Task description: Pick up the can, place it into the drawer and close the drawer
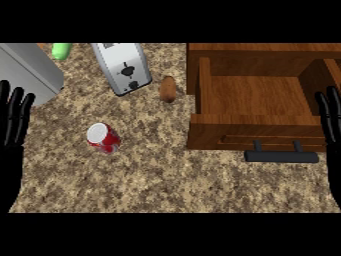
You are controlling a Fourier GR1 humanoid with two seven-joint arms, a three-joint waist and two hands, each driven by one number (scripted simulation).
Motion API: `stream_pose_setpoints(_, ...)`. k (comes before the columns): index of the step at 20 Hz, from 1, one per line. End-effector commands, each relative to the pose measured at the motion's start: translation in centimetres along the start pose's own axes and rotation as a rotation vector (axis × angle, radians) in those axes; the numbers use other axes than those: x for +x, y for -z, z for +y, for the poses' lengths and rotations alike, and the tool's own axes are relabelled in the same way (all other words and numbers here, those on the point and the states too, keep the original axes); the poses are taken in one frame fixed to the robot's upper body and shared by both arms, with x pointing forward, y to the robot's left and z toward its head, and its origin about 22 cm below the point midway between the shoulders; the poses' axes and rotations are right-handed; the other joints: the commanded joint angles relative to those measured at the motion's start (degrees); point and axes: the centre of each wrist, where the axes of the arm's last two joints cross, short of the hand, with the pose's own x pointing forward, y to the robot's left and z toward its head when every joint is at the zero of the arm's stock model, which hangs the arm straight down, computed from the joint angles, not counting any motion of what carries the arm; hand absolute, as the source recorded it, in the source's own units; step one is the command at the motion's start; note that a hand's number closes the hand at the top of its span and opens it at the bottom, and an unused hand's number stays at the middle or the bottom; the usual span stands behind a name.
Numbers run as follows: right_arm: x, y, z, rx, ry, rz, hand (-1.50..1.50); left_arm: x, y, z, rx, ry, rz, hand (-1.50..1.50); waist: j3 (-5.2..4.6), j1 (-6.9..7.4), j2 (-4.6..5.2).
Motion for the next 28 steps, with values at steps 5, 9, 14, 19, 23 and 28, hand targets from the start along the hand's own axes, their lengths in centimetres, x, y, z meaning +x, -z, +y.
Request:
stream_pose_setpoints(5,-0.3,1.3,0.8,-0.005,-0.041,-0.030,-1.50,-0.5,2.8,-4.7,-0.134,-0.089,-0.081,-1.50,-0.42,-1.46,-0.67)
stream_pose_setpoints(9,-1.7,-1.2,-0.4,-0.090,-0.028,0.308,-1.50,-3.0,0.3,-3.8,-0.066,0.009,0.323,-1.50,-0.37,-1.48,-0.75)
stream_pose_setpoints(14,0.3,-3.4,-2.2,-0.054,-0.026,0.315,-1.50,-1.4,0.3,-5.8,-0.046,0.004,0.354,-1.50,-0.40,-1.54,-0.87)
stream_pose_setpoints(19,-0.8,-4.8,-2.3,-0.068,-0.040,0.340,-1.50,-1.1,1.4,-4.1,-0.055,0.007,0.339,-1.50,-0.42,-1.44,-0.80)
stream_pose_setpoints(23,0.1,-2.3,-2.7,-0.067,-0.037,0.308,-1.50,-0.2,2.4,-4.2,-0.019,-0.041,0.379,-1.50,-0.42,-1.32,-0.77)
stream_pose_setpoints(28,-2.5,-4.7,-3.7,-0.094,-0.043,0.322,-1.50,-0.7,0.7,-4.8,0.013,-0.025,0.416,-1.50,-0.41,-1.32,-0.78)
